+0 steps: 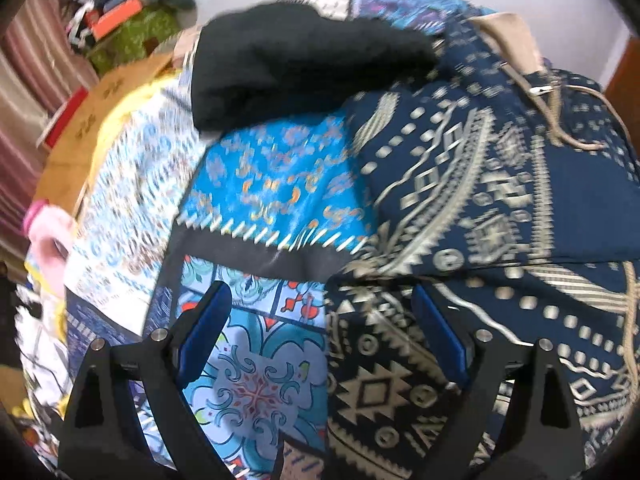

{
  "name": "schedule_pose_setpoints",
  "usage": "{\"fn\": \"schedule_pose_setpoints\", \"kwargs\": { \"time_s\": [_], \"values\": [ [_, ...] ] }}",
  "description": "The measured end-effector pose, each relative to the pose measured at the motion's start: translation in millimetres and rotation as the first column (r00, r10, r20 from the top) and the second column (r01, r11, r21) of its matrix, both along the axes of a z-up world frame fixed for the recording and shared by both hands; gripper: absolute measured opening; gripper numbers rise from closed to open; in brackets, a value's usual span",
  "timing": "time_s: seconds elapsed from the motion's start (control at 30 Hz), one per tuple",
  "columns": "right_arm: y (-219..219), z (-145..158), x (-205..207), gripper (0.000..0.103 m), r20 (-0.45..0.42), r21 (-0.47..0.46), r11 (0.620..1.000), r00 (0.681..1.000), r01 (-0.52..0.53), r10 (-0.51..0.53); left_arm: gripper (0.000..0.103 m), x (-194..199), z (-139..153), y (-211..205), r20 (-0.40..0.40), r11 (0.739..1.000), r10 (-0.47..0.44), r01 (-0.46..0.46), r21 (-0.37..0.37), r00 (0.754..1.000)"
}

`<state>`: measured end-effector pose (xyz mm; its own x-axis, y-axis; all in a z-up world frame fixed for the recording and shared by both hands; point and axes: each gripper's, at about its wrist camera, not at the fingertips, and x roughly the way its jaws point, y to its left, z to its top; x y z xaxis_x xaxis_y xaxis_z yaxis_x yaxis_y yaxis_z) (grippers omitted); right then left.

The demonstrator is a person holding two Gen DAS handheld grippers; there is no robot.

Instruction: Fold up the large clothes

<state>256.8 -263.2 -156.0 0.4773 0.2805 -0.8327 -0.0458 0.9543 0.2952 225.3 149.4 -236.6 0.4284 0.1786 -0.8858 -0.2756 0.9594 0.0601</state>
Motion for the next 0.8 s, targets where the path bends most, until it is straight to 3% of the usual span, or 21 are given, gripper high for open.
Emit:
{"fn": "schedule_pose_setpoints", "kwargs": {
  "time_s": [0.3,0.33,0.4,0.43,0.57,0.8],
  "values": [
    [-42,26,-3,0.025,0.079,0.01,0.996,0.993,0.084,-0.084,0.092,18,75,-44,0.178,0.995,-0.099,0.093,0.045,0.979],
    [-46,27,-3,0.027,0.08,0.017,0.995,0.992,0.095,-0.096,0.092,23,81,-46,0.196,0.994,-0.105,0.1,0.039,0.975],
    [-57,28,-1,0.043,0.082,0.033,0.991,0.988,0.129,-0.131,0.092,31,91,-54,0.227,0.993,-0.116,0.114,0.02,0.967],
    [-64,27,-1,0.045,0.084,0.039,0.988,0.985,0.15,-0.153,0.092,33,94,-58,0.238,0.993,-0.12,0.121,0.01,0.964],
    [-87,13,7,0.045,0.044,0.077,0.974,0.975,0.212,-0.216,0.092,52,94,-72,0.243,0.988,-0.14,0.151,-0.027,0.96],
    [-117,-37,24,0.045,-0.129,0.17,0.934,0.947,0.315,-0.295,0.092,75,62,-94,0.18,0.977,-0.181,0.198,-0.08,0.967]
  ]
}}
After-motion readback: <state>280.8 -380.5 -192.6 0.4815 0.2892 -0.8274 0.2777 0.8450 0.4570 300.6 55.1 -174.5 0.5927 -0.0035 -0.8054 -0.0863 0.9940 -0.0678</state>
